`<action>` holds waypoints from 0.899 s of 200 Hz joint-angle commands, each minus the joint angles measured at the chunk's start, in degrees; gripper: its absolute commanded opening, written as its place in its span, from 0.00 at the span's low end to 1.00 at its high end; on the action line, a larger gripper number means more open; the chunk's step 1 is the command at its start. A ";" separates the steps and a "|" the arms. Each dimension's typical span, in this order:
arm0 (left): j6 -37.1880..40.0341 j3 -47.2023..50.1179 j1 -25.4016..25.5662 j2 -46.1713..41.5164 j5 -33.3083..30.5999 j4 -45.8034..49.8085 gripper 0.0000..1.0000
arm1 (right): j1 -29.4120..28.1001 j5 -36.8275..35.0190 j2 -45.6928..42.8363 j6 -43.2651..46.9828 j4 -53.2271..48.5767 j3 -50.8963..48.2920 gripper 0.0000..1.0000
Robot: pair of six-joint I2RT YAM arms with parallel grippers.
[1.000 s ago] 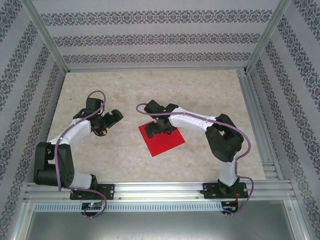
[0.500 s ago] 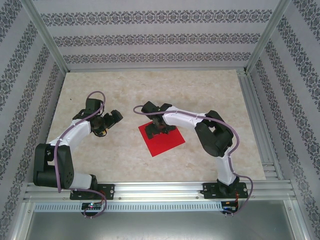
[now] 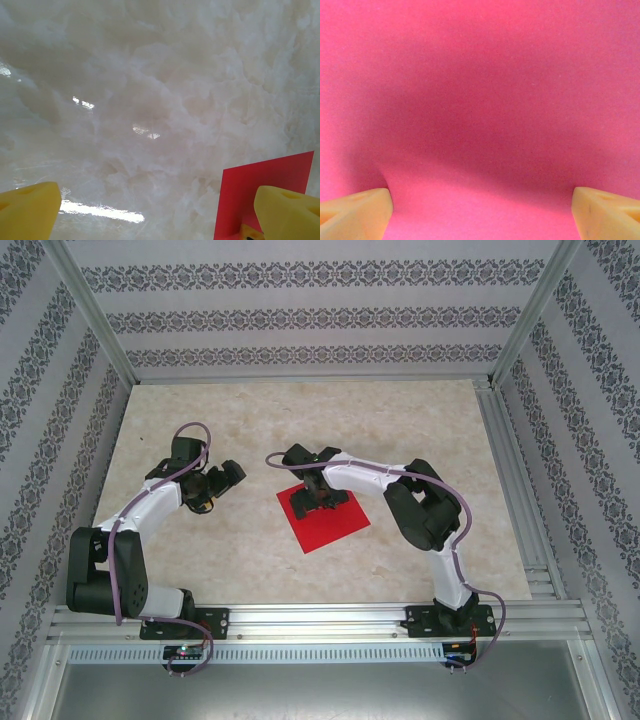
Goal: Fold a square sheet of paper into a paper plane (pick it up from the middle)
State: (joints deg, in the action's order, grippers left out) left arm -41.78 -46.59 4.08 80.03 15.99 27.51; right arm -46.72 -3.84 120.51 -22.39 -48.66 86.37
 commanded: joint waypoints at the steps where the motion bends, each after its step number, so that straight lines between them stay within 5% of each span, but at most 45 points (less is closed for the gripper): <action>1: 0.70 0.25 -0.74 -0.75 -0.23 0.78 1.00 | 0.75 -0.73 5.29 0.82 -1.47 -3.18 0.92; 141: 0.30 0.08 -0.74 -0.54 0.60 0.62 1.00 | 1.45 -0.87 2.65 -0.24 0.28 -5.62 0.82; 180: 0.06 0.18 -0.74 -0.49 1.60 0.00 1.00 | 1.52 4.99 -3.18 -1.45 5.23 -5.70 0.63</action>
State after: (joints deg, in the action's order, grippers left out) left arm -41.80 -46.59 4.08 80.03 16.29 27.51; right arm -45.95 -3.22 118.54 -22.70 -45.58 83.55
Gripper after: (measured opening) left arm 0.997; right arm 0.680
